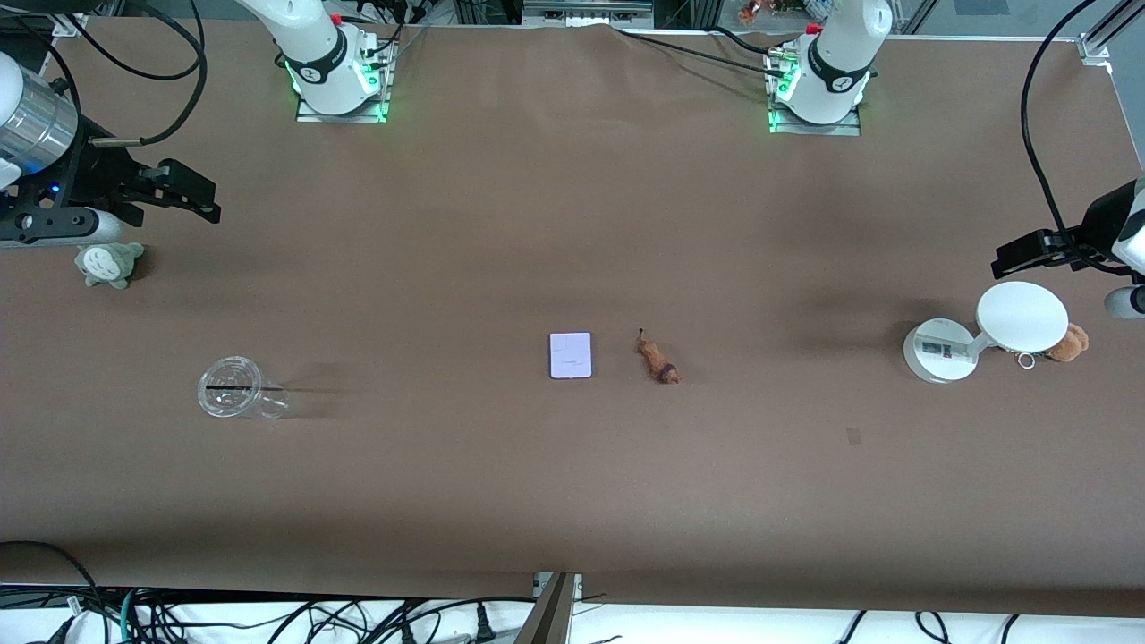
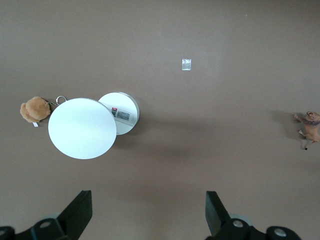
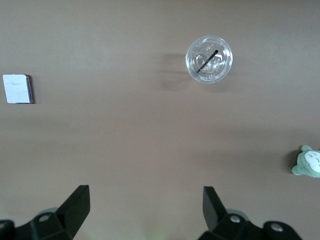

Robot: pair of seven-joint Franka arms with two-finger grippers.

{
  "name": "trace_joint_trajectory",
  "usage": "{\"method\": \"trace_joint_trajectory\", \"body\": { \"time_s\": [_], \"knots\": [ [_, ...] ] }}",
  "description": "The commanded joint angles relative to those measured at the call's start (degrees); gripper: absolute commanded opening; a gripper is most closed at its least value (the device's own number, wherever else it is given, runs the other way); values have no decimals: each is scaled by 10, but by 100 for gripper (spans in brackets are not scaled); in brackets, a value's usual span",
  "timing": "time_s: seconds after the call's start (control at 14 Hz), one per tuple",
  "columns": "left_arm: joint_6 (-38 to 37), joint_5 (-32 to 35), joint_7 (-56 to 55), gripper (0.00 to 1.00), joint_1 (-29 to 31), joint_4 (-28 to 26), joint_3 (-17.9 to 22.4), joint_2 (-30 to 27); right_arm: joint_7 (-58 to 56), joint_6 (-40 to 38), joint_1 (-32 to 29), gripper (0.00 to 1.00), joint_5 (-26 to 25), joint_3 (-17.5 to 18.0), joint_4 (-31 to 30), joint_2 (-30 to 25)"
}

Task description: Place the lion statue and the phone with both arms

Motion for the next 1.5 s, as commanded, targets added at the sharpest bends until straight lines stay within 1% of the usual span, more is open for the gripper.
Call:
{"method": "trace_joint_trajectory", "body": {
  "time_s": [0.0,0.21,0.36,0.57,1.43],
  "knots": [
    [-6,-15,12,100,4,16,2,8,-8,-11,-4,100,-7,3,13,1],
    [-7,-15,11,100,4,15,2,8,-8,-11,-4,100,-7,5,14,0],
    [-25,-15,17,100,4,17,2,8,-11,-11,-4,100,-7,5,16,0],
    [-27,-15,18,100,4,17,2,11,-32,-11,-4,100,-8,5,16,0],
    [-27,-15,19,100,4,17,2,11,-26,-12,-3,100,-1,8,16,-1]
  ]
}}
